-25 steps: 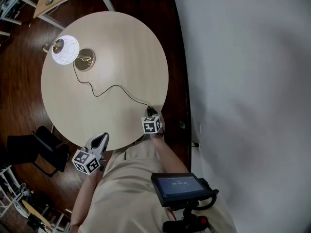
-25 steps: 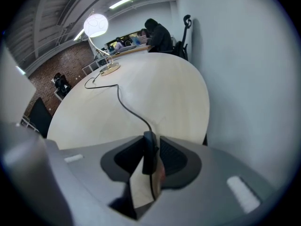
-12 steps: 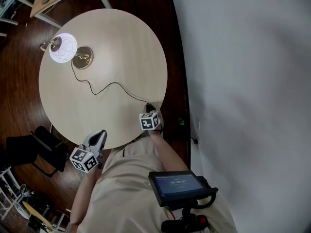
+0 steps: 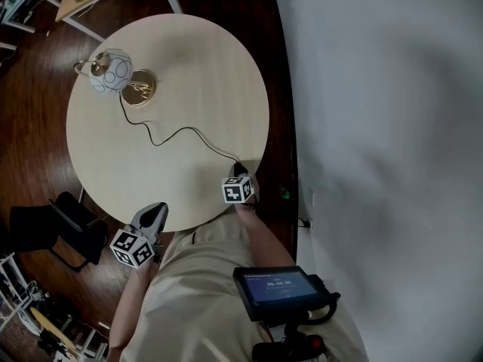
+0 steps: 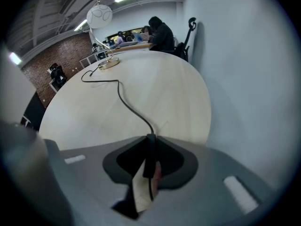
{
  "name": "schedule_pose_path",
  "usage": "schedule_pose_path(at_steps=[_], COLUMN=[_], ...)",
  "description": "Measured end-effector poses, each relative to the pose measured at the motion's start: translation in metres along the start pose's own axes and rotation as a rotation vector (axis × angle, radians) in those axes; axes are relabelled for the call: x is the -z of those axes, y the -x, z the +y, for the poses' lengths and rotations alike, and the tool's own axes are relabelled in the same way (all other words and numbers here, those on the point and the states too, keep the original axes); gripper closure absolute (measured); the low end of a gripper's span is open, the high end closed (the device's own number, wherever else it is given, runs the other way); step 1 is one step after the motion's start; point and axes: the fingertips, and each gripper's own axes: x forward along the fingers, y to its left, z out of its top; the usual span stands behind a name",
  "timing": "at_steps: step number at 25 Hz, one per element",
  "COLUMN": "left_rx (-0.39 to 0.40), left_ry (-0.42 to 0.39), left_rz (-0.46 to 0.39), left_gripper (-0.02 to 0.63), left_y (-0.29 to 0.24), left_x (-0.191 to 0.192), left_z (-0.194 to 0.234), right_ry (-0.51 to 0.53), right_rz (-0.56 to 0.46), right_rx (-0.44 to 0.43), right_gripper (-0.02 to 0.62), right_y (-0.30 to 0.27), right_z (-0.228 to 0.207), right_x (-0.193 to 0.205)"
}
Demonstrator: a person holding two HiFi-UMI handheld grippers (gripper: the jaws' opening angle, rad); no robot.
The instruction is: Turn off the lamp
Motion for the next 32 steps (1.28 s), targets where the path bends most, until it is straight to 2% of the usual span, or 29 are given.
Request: schedule_pose_path(at_steps=[11,16,24,32], left_rx=[-0.014,-0.016,0.005,0.010], left_ry=[0.010,0.007,0.010,0.020], left_rz=[-0.026,-0.083,-0.186,-0.265], left_gripper=[0.603,0.603,0.603,0.603], left_y=[0.009,0.014,0.033,0.091], left_x=[-0.002,-0.010,-0.010,0.004], left_z=[0.013,0.012,0.021,0.044], right_ry=[0.019,0.037,0.123,0.031], right_rz=[0.008,-0.067,-0.171,-0.276], right_rx=[0.014,0.009,0.017,0.059], right_gripper=[0.515,0.448,0.449,0.471], right_y=[-0.003,0.012,0.045,0.105], right_z=[0.001,-0.003,0.006,0.022], right_x=[-0.001,-0.024,-0.065,-0.093])
